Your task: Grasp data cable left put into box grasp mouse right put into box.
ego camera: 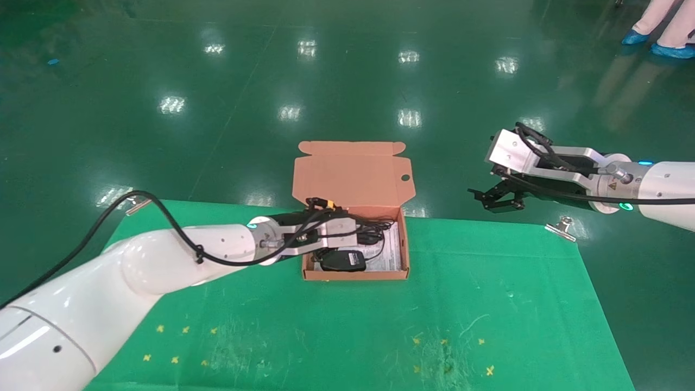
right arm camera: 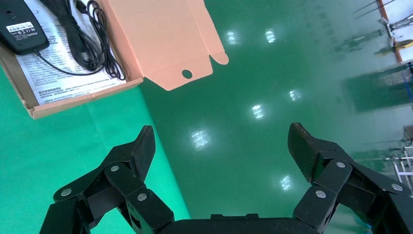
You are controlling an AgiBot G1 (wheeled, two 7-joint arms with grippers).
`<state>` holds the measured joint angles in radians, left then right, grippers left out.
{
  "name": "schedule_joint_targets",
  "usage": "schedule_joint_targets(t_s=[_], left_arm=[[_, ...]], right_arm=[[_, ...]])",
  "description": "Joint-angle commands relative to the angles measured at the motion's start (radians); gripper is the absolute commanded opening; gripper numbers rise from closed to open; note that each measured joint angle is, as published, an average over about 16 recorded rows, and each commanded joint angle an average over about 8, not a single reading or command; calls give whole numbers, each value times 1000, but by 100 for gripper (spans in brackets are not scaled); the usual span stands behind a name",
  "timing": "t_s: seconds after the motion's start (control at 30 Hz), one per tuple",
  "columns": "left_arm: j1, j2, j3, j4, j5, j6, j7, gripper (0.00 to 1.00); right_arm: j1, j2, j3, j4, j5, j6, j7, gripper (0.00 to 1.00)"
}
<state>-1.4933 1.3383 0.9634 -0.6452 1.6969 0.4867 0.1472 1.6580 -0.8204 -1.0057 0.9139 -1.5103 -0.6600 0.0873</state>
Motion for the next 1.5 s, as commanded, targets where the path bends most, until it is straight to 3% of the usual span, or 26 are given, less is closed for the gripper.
schedule_joint_targets(t_s=[0.03,0.3,0.47,1.5], left_arm=[[-3,-9,-1,-14,-8,2,-5,100],[-90,-41,-36,3,11,-102,-58,100],[-90,-57,-53,-2,-3,-98,-71,100],[170,-400,-376,-327,-496,467,-207,100]], right_arm=[[-1,-1,1,-1,1,3,2,100],[60,27,20,55,-12,-2,-58,100],[55,40,38,76,-3,-31,-66,100],[-273,128,393,229,400,-447,19,100]])
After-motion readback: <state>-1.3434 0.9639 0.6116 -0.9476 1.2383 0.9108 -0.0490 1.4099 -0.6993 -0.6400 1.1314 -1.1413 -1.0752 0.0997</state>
